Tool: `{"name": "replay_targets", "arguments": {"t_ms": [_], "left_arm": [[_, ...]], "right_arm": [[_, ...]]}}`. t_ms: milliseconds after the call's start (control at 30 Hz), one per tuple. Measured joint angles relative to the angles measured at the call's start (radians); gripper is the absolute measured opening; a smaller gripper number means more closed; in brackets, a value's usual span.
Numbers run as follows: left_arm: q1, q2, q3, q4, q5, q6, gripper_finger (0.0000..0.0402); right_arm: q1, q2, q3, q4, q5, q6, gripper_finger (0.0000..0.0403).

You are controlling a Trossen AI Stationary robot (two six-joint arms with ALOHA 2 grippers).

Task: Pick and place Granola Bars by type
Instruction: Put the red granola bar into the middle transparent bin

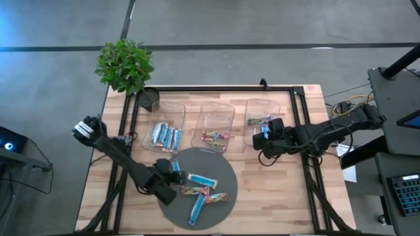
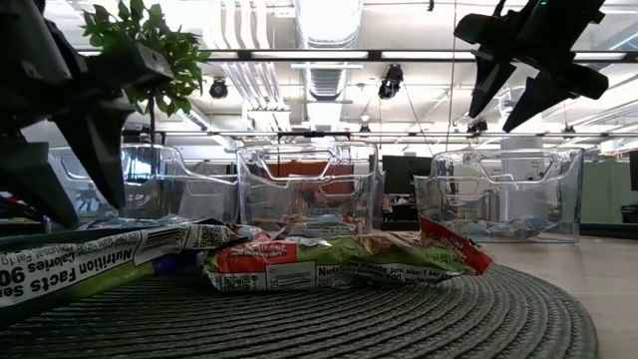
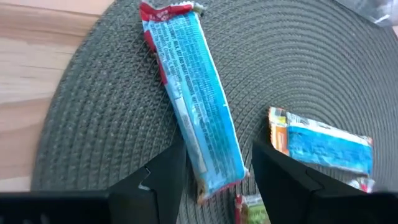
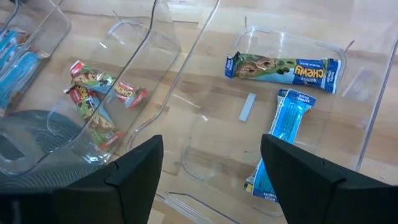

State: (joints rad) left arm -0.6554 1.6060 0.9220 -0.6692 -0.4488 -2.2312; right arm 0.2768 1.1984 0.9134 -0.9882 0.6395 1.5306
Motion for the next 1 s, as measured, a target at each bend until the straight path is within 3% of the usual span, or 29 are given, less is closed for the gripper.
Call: {"name": "replay_targets", "arguments": {"t_ms": [333,733,1000], "left_arm": [[0.045,0.065,0.015,-0.002,0.009,0.001,0.0168],[0.054,0.086,0.017,-0.056,0.117,0.04,0.0166],[0.055,0.073,0.023,-0.071,0.154,0.068,0.0113]], "right_arm": [[0.0,0.0,0.0,0.0,0.0,-0.016,0.0257],[0.0,0.0,-0.001,-0.001,-0.005,-0.016,0.0253],[0.0,0.0,-0.003,-0.001,-0.006,-0.045,0.0253]]}}
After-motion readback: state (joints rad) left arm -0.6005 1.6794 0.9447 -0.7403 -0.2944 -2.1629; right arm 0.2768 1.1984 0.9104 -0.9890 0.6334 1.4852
